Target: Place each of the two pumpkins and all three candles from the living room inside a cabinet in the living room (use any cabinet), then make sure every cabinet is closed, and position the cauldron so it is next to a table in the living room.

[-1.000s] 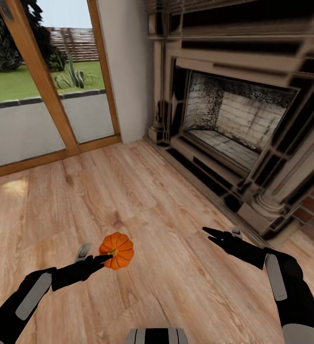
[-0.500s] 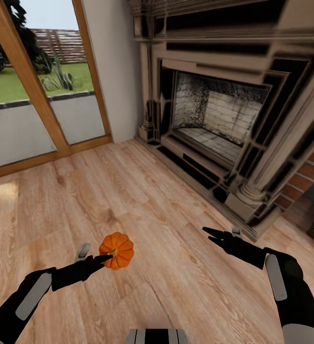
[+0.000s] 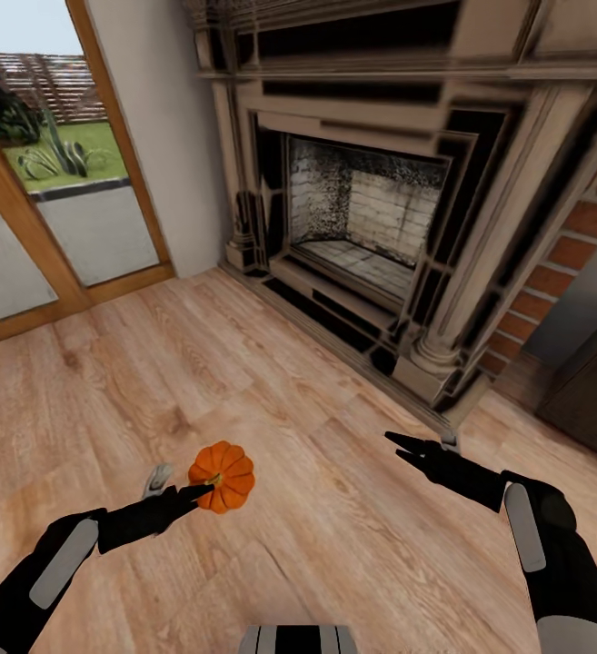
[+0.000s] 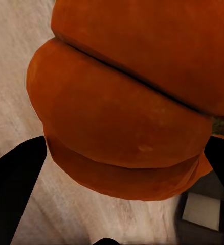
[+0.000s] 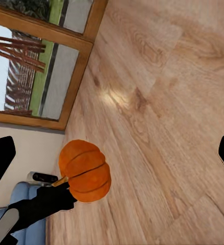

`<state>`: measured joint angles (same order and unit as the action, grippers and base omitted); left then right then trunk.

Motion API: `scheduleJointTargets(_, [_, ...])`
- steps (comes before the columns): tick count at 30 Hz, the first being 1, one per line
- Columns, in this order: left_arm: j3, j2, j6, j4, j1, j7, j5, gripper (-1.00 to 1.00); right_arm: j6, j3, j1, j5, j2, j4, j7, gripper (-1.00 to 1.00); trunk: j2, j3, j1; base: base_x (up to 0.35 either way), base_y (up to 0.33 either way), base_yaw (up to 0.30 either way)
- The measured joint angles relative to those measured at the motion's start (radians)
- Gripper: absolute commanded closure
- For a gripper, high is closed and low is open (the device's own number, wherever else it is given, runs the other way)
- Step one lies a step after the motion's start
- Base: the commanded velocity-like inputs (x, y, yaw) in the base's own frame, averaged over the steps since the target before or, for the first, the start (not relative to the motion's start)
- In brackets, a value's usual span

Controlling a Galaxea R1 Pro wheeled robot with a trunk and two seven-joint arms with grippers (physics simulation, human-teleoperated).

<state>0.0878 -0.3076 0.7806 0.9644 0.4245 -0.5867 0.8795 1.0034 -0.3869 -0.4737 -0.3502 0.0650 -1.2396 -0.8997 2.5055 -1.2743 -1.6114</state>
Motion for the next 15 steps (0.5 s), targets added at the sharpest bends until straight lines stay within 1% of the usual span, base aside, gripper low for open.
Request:
scheduleJointTargets(9, [0.0,0.001,-0.001,0.0,0.0,0.0,-0.004,1.0,-0.001,0.0,0.0,0.0,0.0,0.001,0.001,-1.0,0.0,0.0,0.0,0.0,0.0,-0.28])
scheduleJointTargets(15, [0.0,0.002,-0.002,0.0,0.0,0.0,-0.006,1.0,-0.003,0.0,0.0,-0.001,0.0,0.028,-0.001,-1.0,0.0,0.0,0.0,0.0,0.0,-0.28])
